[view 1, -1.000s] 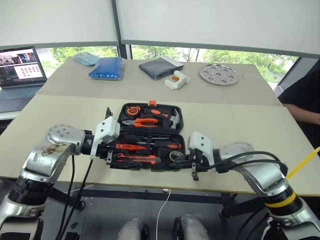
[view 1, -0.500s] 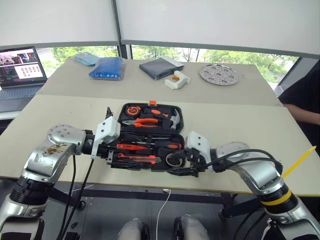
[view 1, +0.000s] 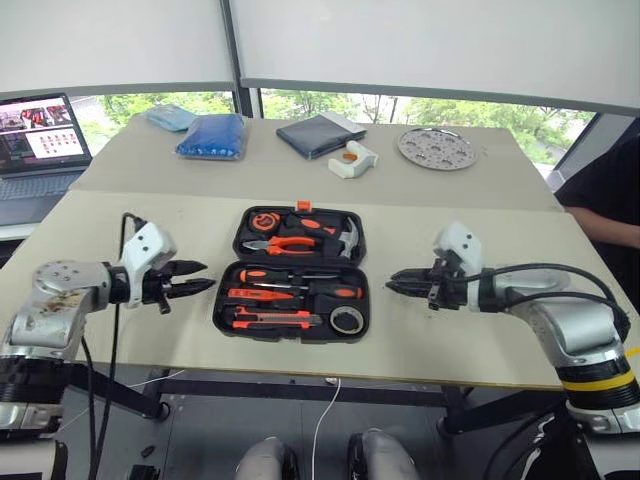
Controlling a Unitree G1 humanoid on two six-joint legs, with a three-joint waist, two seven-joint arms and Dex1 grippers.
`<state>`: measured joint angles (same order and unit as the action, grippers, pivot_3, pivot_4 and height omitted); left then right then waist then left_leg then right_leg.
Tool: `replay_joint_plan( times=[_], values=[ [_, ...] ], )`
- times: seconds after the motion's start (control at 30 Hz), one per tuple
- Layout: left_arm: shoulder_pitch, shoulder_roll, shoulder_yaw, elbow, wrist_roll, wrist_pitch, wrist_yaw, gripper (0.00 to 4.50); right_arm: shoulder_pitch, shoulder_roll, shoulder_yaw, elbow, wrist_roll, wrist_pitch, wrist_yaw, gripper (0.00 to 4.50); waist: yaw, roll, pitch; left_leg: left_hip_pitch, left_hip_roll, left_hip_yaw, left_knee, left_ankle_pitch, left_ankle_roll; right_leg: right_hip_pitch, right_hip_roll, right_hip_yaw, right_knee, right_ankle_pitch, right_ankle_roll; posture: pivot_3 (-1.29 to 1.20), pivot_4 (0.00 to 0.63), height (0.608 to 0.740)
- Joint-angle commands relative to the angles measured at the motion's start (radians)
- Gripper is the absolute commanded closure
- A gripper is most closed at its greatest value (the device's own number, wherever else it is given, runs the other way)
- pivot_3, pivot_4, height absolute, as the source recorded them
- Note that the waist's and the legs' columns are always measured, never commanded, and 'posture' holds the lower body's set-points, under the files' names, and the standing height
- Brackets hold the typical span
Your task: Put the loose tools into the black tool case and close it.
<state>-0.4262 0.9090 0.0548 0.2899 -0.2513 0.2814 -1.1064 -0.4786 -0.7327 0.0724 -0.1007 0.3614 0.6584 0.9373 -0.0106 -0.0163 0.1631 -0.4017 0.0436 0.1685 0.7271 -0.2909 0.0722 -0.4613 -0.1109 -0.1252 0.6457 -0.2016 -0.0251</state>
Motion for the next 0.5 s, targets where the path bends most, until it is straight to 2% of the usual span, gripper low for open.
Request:
replay_joint_plan(
  times=[0.03,0.07,0.17,0.33,0.5],
  values=[
    [-0.067,-0.031,-0.038,0.076,0.076,-0.086,0.041,4.26,-0.012,0.029,0.022,0.073,-0.071,-0.129,-0.018,4.5,0.004,0.0,0.0,0.0,0.0,0.0,0.0,0.0,0.0,0.0,0.001,0.0,0.0,0.0,0.0,0.0,0.15,0.718],
    [-0.085,-0.048,-0.05,0.098,0.089,-0.096,0.048,4.48,-0.018,0.034,0.044,0.103,-0.107,-0.169,-0.023,4.5,0.006,0.0,0.0,0.0,0.0,0.0,0.0,0.0,0.0,0.0,0.001,0.0,0.0,0.0,0.0,0.0,0.15,0.718],
    [-0.138,-0.117,-0.076,0.119,0.075,-0.094,0.019,4.48,-0.028,0.047,0.098,0.151,-0.173,-0.26,-0.012,4.5,0.008,0.0,0.0,-0.002,-0.001,0.001,0.0,0.0,0.0,-0.001,0.001,-0.001,0.001,0.0,0.0,0.0,0.15,0.718],
    [-0.166,-0.172,-0.111,0.083,0.055,-0.1,-0.086,4.48,-0.022,0.069,0.111,0.137,-0.166,-0.313,0.038,4.5,0.003,0.0,0.0,-0.004,-0.002,0.003,0.001,0.001,0.0,-0.005,0.003,-0.001,0.002,0.0,0.0,0.0,0.15,0.718],
    [-0.184,-0.214,-0.153,0.039,0.071,-0.101,-0.13,4.48,0.013,0.07,0.084,0.068,-0.134,-0.283,0.062,4.5,0.01,0.0,0.0,-0.005,-0.002,0.003,0.001,0.001,0.0,-0.004,0.002,-0.002,0.002,0.0,0.001,0.0,0.15,0.718]
  ],
)
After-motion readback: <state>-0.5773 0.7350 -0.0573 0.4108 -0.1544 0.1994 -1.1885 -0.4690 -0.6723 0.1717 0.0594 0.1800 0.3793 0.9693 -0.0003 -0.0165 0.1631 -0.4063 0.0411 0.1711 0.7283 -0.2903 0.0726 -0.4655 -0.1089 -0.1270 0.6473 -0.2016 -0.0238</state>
